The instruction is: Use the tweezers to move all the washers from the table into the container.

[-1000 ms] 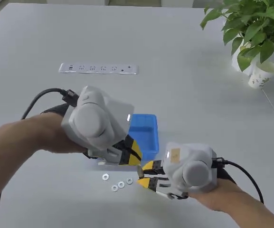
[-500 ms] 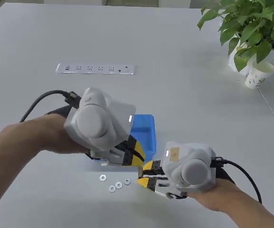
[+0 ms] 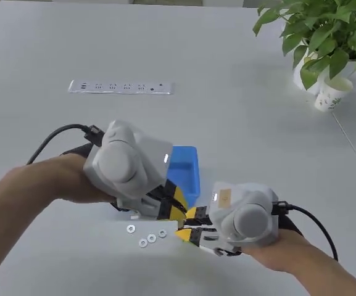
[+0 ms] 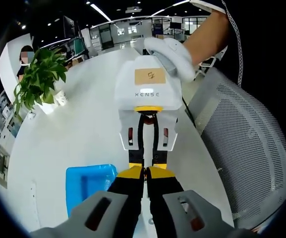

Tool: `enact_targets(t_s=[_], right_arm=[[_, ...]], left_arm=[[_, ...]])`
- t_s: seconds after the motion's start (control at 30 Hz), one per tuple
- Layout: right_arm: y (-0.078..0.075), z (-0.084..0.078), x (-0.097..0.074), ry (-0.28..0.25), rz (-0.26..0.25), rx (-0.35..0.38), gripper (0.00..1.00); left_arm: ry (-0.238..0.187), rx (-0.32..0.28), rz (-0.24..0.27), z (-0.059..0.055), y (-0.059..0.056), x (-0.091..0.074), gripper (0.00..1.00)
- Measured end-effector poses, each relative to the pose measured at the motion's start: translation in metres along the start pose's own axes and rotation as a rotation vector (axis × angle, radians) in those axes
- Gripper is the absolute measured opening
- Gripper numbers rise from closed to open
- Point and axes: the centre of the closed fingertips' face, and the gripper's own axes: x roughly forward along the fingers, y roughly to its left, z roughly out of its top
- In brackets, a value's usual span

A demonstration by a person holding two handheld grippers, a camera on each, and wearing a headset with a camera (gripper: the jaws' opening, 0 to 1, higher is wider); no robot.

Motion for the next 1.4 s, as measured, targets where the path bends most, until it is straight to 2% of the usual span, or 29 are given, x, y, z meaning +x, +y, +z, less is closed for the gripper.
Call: enact_targets(t_s=[0.33, 0.97, 1.4], right_arm=[[0.0004, -0.0056, 0.0015, 0.021, 0.0, -0.002, 0.12], [0.0008, -0.0082, 0.0021, 0.031, 0.007, 0.029, 0.1], [0.0024, -0.0076, 0.0023, 0.036, 0.013, 0.025, 0.1]], left_arm=[[-0.012, -0.007, -0.018, 0.0012, -0.001, 0.0002, 0.06], [-0.033, -0.035, -0.016, 0.0017, 0.0002, 0.0005, 0.05], [-0.024, -0.036, -0.025, 0.0002, -0.0018, -0.0007, 0.05]])
